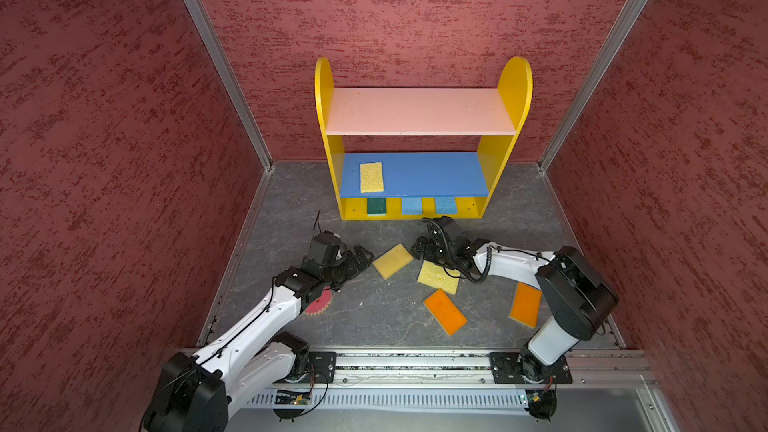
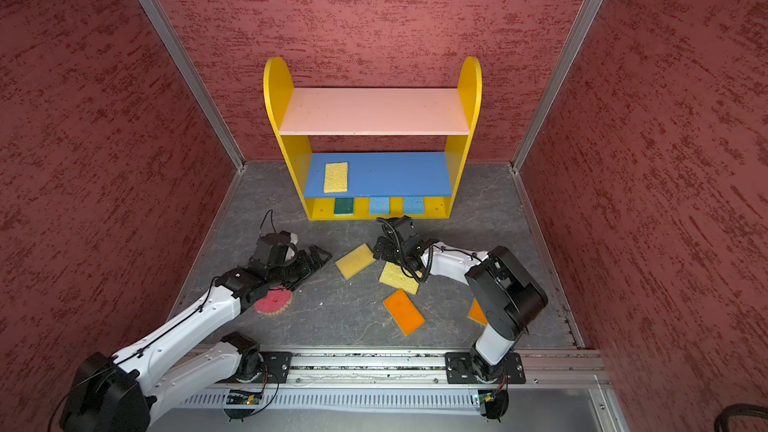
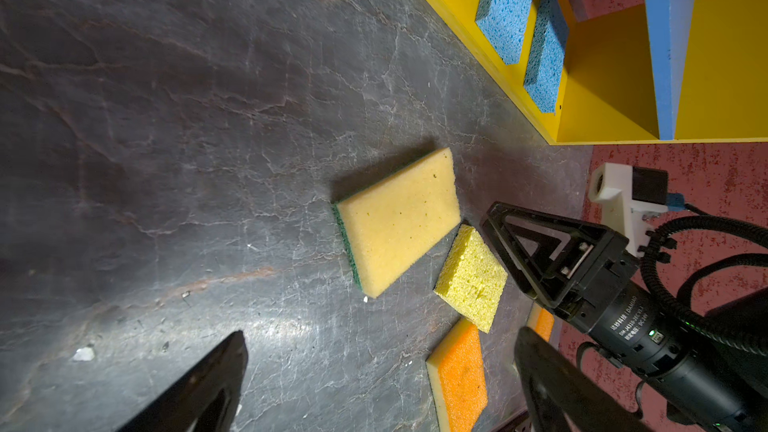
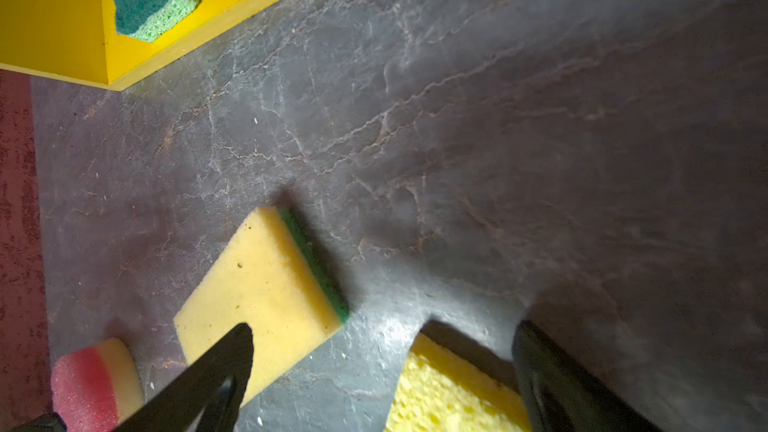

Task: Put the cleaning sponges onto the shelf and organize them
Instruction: 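Slide the yellow cellulose sponge toward the left gripper while the left reaches forward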

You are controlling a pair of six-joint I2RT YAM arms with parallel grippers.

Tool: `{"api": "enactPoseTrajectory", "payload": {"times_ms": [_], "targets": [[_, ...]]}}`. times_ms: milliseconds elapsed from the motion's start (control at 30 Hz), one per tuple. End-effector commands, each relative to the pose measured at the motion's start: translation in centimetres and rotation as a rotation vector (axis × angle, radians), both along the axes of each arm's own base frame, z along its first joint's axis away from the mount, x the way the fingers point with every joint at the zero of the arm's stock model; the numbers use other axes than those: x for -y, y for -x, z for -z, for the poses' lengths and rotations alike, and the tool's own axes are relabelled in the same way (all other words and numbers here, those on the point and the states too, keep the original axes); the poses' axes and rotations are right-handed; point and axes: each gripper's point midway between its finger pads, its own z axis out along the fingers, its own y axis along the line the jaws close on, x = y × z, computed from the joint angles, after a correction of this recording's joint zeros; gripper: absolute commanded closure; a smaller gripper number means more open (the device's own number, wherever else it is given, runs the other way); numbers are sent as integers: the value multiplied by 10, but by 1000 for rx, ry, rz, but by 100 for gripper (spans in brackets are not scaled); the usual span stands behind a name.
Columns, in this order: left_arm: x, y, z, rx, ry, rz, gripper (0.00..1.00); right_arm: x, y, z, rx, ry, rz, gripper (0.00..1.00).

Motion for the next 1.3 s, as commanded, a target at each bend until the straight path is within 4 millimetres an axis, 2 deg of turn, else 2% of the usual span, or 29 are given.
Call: {"api": "enactPoseTrajectory", "payload": {"times_ms": [0,67,167,233,300,367,533,600,633,733,933,1067,1267], "targets": [[4,-4,-11,21,3,-4,0,27,-6,-30,102,86,-8,1],[8,-4,-14,29,0,6,0,50,1,-27,79,122,10,2],[16,-5,-16,36,-15,24,0,81,18,-19,41,125,48,14],[24,-6,-16,36,-21,41,0,97,29,-10,31,151,60,23],[35,-7,-14,36,-19,64,0,106,38,0,13,173,52,28],[47,-10,-12,30,-19,87,0,101,42,6,3,152,0,30],[86,-9,-8,26,-28,165,0,66,41,14,-4,44,-168,34],[99,-7,-2,11,-44,197,1,58,41,16,-7,14,-202,36],[107,-5,-1,4,-42,210,3,56,44,24,-31,12,-217,37],[125,1,5,-1,-26,250,9,57,50,30,-48,6,-227,37],[148,6,21,-42,-4,285,19,63,75,44,-113,-11,-232,44],[155,6,24,-54,-4,297,19,66,91,41,-136,-44,-218,42],[157,2,20,-41,-4,299,19,66,110,34,-149,-98,-224,40]]}}
